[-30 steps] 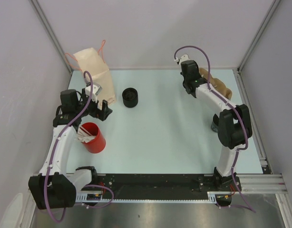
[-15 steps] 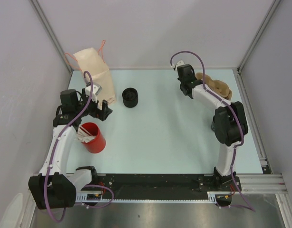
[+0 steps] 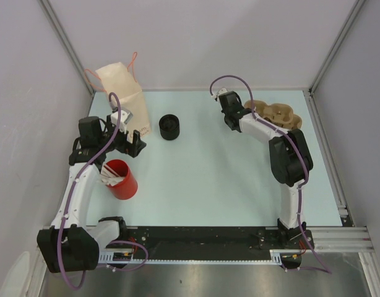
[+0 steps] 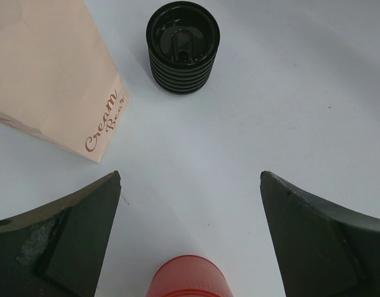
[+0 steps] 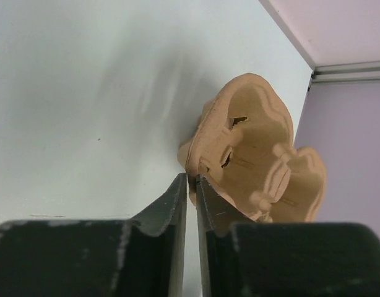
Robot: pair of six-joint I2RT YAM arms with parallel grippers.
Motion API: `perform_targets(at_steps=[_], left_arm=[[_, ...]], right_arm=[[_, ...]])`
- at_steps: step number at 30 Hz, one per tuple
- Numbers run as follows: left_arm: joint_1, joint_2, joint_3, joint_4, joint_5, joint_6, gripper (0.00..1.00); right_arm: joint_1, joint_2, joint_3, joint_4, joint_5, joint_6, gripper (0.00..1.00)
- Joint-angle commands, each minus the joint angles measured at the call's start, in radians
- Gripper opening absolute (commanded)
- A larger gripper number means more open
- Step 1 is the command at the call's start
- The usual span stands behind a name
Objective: Pack the takeout coffee
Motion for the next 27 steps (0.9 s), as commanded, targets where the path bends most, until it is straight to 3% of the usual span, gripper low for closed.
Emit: perform_targets(at_steps=[1, 11, 15, 22, 27], left_arm=[[0.006, -0.008, -0.003, 0.031, 0.026, 0.023, 0.99], [0.006, -0.01, -0.001, 0.03, 0.021, 0.025, 0.99], [0.006, -0.006, -0.001, 0.031, 0.023, 0.025, 0.99], [0.008, -0.008, -0.003, 0.03, 0.021, 0.025, 1.0], [0.008, -0.017, -0.003, 0.03, 0.02, 0.023, 0.99]], right_arm=[[0.002, -0.002, 0.051, 0.017, 0.031, -0.009, 0.26], [0.002, -0.053, 0.106, -0.027, 0.011, 0.013, 0.62], [-0.003, -0.117, 0.17, -0.111, -0.046, 0.056, 0.84], [-0.081, -0.17, 0.315, -0.305, -0.202, 0.227, 1.0], [-0.174, -0.154, 0.313, -0.366, -0.265, 0.335, 1.0]])
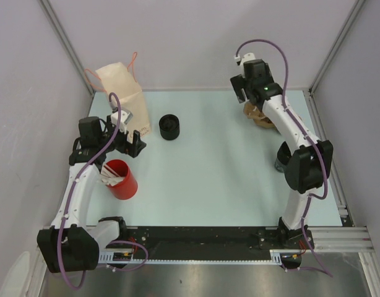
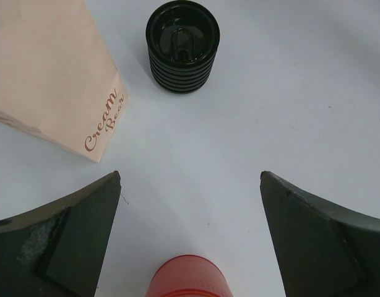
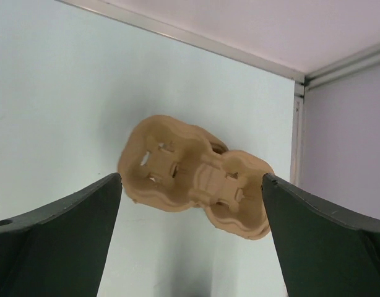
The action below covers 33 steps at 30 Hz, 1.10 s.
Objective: Pack the takeout coffee
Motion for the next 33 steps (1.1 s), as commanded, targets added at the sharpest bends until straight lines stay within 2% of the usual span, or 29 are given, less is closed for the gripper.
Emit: perform_targets(at_steps=[1, 9, 21, 33], left_arm=[[0.006, -0.016, -0.001, 0.028, 0.02, 0.023, 1.0], [0.008, -0.016, 0.001, 0.031, 0.018, 0.023, 0.99], [0.008, -0.005, -0.002, 0.033, 0.015, 0.025, 0.99], [0.008, 0.003, -0.004, 0.034, 0.019, 0.025, 0.99]], right_arm=[[-0.083, -0.005, 0.005, -0.1, -0.08, 0.139, 1.0], [-0.229, 0.013, -0.063, -0.102, -0.163, 0.205, 0.98], [-0.232, 0.053, -0.139, -0.073, -0.163, 0.271, 0.91], [-0.217, 0.107, -0.118, -0.034, -0.127, 0.363, 0.83]])
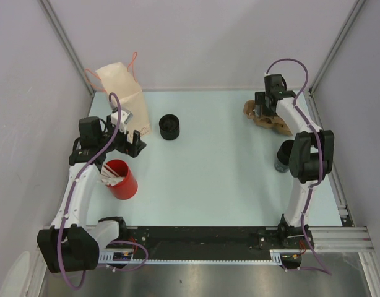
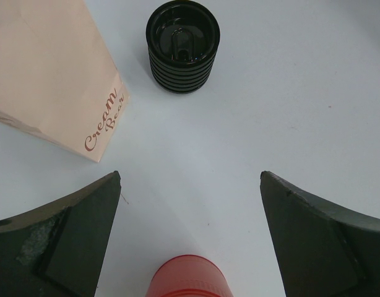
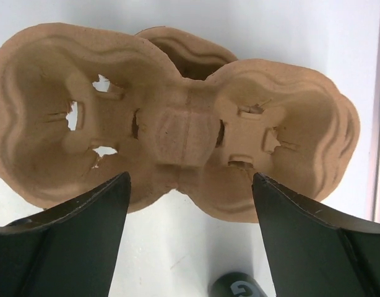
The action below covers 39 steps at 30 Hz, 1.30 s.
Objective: Pack the takeout coffee
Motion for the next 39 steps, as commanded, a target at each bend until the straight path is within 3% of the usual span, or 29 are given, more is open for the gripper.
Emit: perform_targets(at_steps=[1, 26, 39], left_arm=[[0.006, 0.002, -0.003, 0.034, 0.02, 0.026, 0.99], [0.006, 0.012, -0.002, 0.031, 0.023, 0.026, 1.0], [0.006, 0.016, -0.002, 0.033, 0.023, 0.028, 1.0]], right_arm=[[0.015, 0.007, 0.018, 0.049, 0.031, 0.077, 0.82], [-0.005, 0.02, -0.041, 0.182, 0.082, 0.189, 0.74], [0.0, 0.069, -0.062, 0.196, 0.091, 0.201, 0.64]])
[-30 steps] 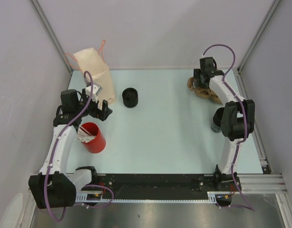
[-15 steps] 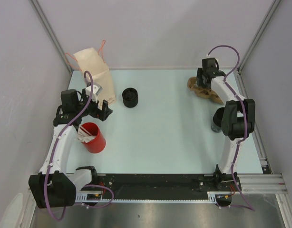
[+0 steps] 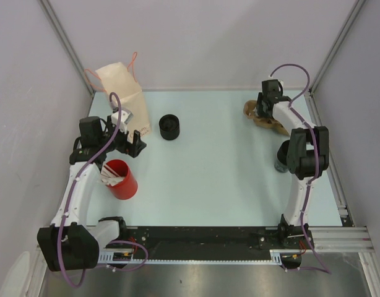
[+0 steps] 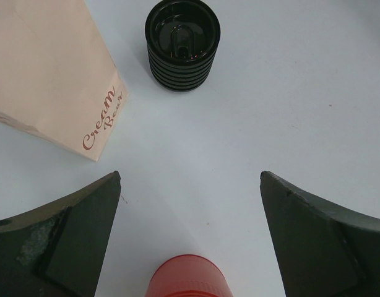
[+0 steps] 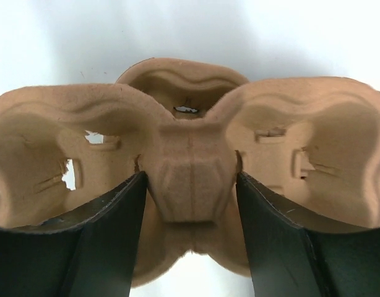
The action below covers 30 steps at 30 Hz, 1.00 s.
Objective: Pack the takeout coffee
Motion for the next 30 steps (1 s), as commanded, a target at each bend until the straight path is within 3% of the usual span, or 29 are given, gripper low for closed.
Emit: perform_targets(at_steps=[1, 7, 8, 14, 18, 24, 30], left_arm=[[0.006, 0.002, -0.002, 0.033, 0.023, 0.026, 0.99], [0.006, 0.002, -0.002, 0.033, 0.021, 0.029, 0.99], [0.007, 0.004, 0.0, 0.033, 0.023, 0.027, 0.99], [0.006, 0.001, 0.0, 0.031, 0.02, 0.027, 0.99], [0.006, -0.003, 0.006, 0.027, 0.018, 0.026, 0.99], [0.006, -0.021, 0.078, -0.019, -0.032, 0.052, 0.99], [0.006, -0.016, 0.213, -0.102, -0.103, 0.095, 0.99]], right_arm=[[0.004, 0.005, -0.006, 0.034, 0.033, 0.015, 0.63], [0.006, -0.005, -0.02, 0.043, 0.038, 0.014, 0.52], [0.006, -0.005, -0.02, 0.043, 0.041, 0.011, 0.46], [0.004, -0.011, -0.013, 0.045, 0.042, -0.003, 0.33], [0.001, -0.047, -0.009, 0.056, 0.052, -0.04, 0.27], [-0.013, -0.126, 0.015, 0.07, 0.026, -0.095, 0.26], [-0.019, -0.186, 0.104, -0.027, -0.08, -0.156, 0.26]])
